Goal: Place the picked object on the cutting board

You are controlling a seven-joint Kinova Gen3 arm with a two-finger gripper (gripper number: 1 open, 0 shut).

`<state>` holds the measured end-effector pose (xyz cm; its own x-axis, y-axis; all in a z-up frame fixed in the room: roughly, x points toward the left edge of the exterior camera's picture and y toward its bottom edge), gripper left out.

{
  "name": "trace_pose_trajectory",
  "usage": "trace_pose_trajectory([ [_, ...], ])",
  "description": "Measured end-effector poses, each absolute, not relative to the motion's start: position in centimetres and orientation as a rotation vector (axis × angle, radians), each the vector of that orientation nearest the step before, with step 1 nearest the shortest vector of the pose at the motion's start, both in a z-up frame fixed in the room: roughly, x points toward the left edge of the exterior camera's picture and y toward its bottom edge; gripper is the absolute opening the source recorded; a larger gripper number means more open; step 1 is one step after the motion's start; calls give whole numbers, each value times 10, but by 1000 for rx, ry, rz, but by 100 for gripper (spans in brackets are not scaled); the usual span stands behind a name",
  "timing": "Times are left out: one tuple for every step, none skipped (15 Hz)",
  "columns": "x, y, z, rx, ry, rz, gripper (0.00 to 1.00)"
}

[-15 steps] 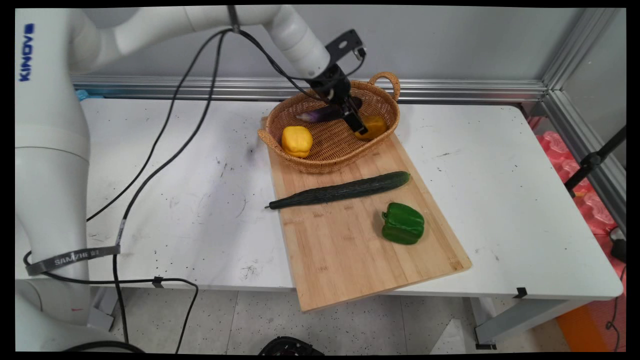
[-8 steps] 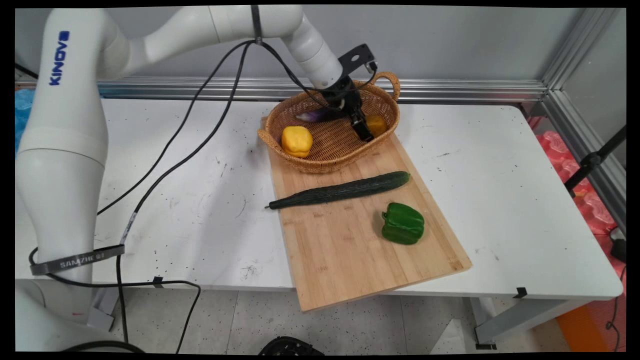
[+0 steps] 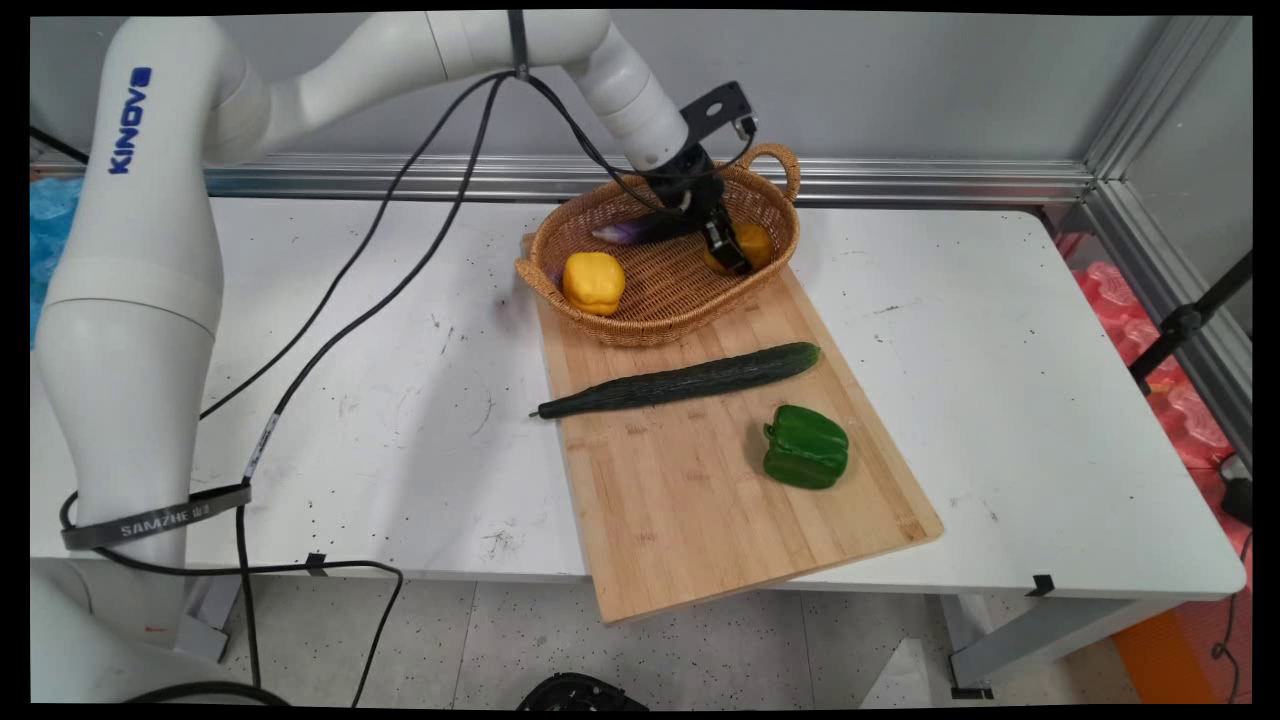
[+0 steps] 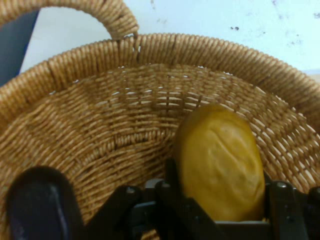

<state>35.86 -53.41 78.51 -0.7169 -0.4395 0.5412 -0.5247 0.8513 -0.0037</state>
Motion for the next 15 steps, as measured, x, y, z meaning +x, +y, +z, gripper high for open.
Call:
trace_pose_trajectory([
  [362, -533, 791, 699, -2488, 217, 0],
  [366, -531, 797, 698, -2489, 223, 0],
  [370, -528, 803, 698, -2491, 229, 0],
  [374, -525, 810, 699, -2493, 237, 0],
  [380, -520, 821, 705, -2495, 248, 0],
  [385, -514, 831, 709, -2496, 257, 0],
  [388, -507, 840, 711, -2497, 266, 0],
  [392, -499, 852, 716, -2498, 277, 0],
  [395, -491, 861, 719, -2498, 284, 0],
  [398, -481, 873, 718, -2499, 291, 0],
  [399, -475, 880, 714, -2499, 294, 0],
  [400, -467, 888, 708, -2501, 296, 0],
  [402, -449, 904, 682, -2508, 294, 0],
  [403, -438, 912, 662, -2513, 288, 0],
  [404, -425, 921, 632, -2521, 279, 0],
])
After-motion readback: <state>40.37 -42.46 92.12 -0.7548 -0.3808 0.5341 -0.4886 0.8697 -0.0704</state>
